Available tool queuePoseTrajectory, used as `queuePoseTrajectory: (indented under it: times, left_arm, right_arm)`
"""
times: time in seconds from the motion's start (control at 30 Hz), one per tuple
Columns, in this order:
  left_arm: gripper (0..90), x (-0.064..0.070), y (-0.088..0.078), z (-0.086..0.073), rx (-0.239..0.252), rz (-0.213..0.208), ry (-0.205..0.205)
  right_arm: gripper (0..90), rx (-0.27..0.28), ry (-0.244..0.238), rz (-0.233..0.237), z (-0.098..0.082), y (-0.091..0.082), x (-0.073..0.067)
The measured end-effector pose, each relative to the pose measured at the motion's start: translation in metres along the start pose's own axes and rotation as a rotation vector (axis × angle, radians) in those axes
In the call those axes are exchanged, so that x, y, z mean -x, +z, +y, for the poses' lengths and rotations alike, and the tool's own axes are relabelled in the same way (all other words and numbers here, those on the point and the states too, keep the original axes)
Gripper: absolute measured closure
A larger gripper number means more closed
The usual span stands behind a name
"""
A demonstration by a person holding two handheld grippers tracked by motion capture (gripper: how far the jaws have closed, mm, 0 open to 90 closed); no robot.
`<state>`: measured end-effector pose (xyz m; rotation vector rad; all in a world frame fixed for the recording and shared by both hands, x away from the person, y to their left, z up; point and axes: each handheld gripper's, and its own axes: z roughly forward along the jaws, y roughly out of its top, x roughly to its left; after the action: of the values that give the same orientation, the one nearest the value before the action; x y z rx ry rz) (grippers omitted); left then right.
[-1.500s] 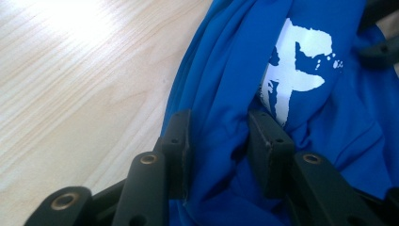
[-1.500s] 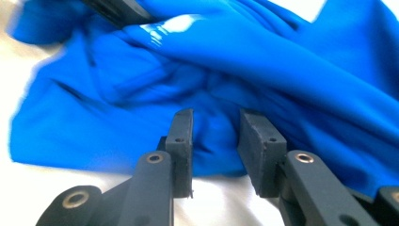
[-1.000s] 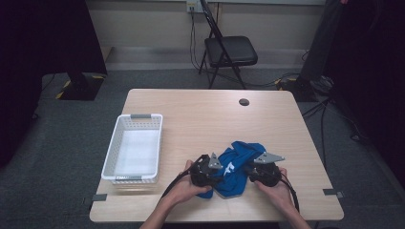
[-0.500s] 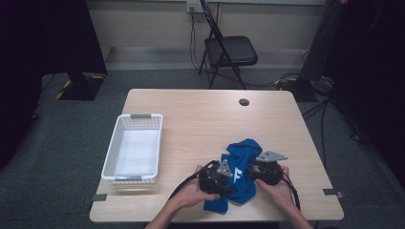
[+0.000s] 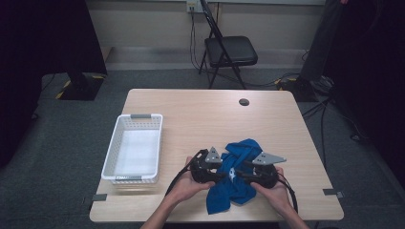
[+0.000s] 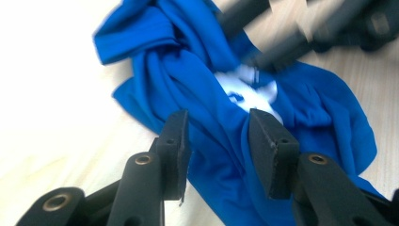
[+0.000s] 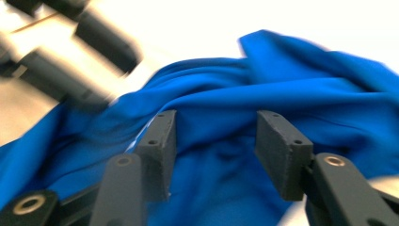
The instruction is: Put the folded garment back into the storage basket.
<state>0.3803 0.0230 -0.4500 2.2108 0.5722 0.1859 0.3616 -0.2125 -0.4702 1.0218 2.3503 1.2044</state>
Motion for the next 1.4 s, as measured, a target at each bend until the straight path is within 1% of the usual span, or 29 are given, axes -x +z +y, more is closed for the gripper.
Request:
queuePoseTrajectory:
  times: [0.07,0.17,0.23,0.27,0.3,0.33,0.37,0.4,0.43,0.47,0.5,0.6,0.7,0.73,0.8,0.83,0.87,0.9,0.93,0.97,1.0,1.03,1.1,1.17,1.2,1.23,1.33,1.37,1.4]
  left_arm:
    - [58.6,-0.004,-0.003,-0.001,0.014,0.003,-0.015]
    - [57.3,-0.009,-0.006,-0.003,0.022,0.021,-0.039]
    - [56.3,-0.012,-0.007,-0.004,0.025,0.039,-0.051]
    - [56.4,-0.014,-0.007,-0.004,0.030,0.046,-0.061]
    - [56.4,-0.014,-0.008,-0.004,0.030,0.053,-0.073]
    - [57.3,-0.016,-0.008,-0.004,0.034,0.058,-0.079]
    - [57.2,-0.016,-0.008,-0.004,0.034,0.058,-0.079]
    - [57.2,-0.016,-0.008,-0.004,0.035,0.063,-0.079]
    - [57.1,-0.016,-0.008,-0.003,0.034,0.064,-0.077]
    - [53.0,-0.015,-0.007,-0.003,0.034,0.059,-0.074]
    - [53.0,-0.015,-0.006,-0.003,0.035,0.055,-0.072]
    - [47.3,-0.012,-0.003,-0.002,0.033,0.047,-0.073]
    - [46.1,-0.011,0.001,-0.001,0.034,0.034,-0.082]
    - [45.9,-0.011,0.003,0.000,0.027,0.026,-0.076]
    - [46.1,-0.007,0.008,0.001,0.007,0.013,-0.060]
    - [46.4,-0.005,0.011,0.001,-0.018,0.031,-0.048]
    - [49.5,-0.003,0.015,0.000,-0.049,0.060,-0.028]
    - [56.1,-0.003,0.018,-0.001,-0.082,0.084,-0.015]
    - [60.4,-0.003,0.020,-0.002,-0.118,0.119,-0.007]
    - [69.7,-0.004,0.022,-0.005,-0.141,0.154,0.000]
    - [73.7,-0.006,0.022,-0.007,-0.155,0.165,0.006]
    - [75.0,-0.009,0.021,-0.009,-0.151,0.164,-0.008]
    - [76.2,-0.014,0.017,-0.011,-0.154,0.212,-0.042]
    - [76.6,-0.022,0.013,-0.014,-0.161,0.220,-0.078]
    - [76.7,-0.026,0.010,-0.016,-0.158,0.231,-0.097]
    - [76.7,-0.030,0.008,-0.018,-0.161,0.241,-0.110]
    - [76.7,-0.040,0.001,-0.024,-0.149,0.249,-0.164]
    - [76.7,-0.042,0.000,-0.025,-0.146,0.252,-0.183]
    - [76.6,-0.044,-0.002,-0.026,-0.147,0.249,-0.190]
  right_arm:
    - [45.0,-0.017,-0.021,0.027,-0.001,0.005,-0.007]
    - [45.6,-0.044,-0.044,0.040,-0.003,0.012,-0.016]
    - [52.4,-0.060,-0.079,0.042,-0.004,0.016,-0.022]
    - [58.2,-0.077,-0.122,0.054,-0.006,0.019,-0.029]
    - [58.2,-0.077,-0.122,0.054,-0.006,0.019,-0.029]
    - [62.8,-0.081,-0.171,0.080,-0.007,0.021,-0.037]
    - [62.8,-0.081,-0.171,0.080,-0.007,0.021,-0.037]
    - [64.5,-0.084,-0.190,0.099,-0.007,0.021,-0.041]
    - [66.7,-0.085,-0.205,0.118,-0.006,0.021,-0.044]
    - [68.0,-0.085,-0.230,0.153,-0.007,0.021,-0.050]
    - [68.0,-0.085,-0.230,0.153,-0.007,0.021,-0.050]
    - [68.5,-0.088,-0.260,0.192,-0.007,0.021,-0.057]
    - [68.6,-0.096,-0.288,0.237,-0.008,0.019,-0.063]
    - [68.8,-0.100,-0.307,0.262,-0.008,0.018,-0.066]
    - [69.0,-0.105,-0.316,0.274,-0.008,0.018,-0.067]
    - [69.0,-0.108,-0.324,0.283,-0.008,0.017,-0.069]
    - [69.0,-0.112,-0.330,0.292,-0.008,0.017,-0.070]
    - [68.9,-0.113,-0.335,0.296,-0.008,0.016,-0.070]
    - [68.9,-0.115,-0.332,0.294,-0.008,0.016,-0.070]
    - [68.8,-0.118,-0.325,0.296,-0.008,0.016,-0.069]
    - [68.7,-0.122,-0.321,0.299,-0.008,0.016,-0.068]
    - [68.4,-0.124,-0.316,0.298,-0.008,0.016,-0.067]
    - [67.1,-0.137,-0.292,0.290,-0.007,0.016,-0.062]
    - [65.2,-0.142,-0.269,0.275,-0.007,0.016,-0.054]
    - [65.0,-0.152,-0.235,0.258,-0.007,0.015,-0.045]
    - [65.0,-0.152,-0.235,0.258,-0.007,0.015,-0.045]
    - [64.3,-0.160,-0.191,0.193,-0.006,0.013,-0.030]
    - [63.9,-0.168,-0.164,0.176,-0.006,0.012,-0.024]
    - [63.8,-0.174,-0.139,0.157,-0.006,0.011,-0.019]
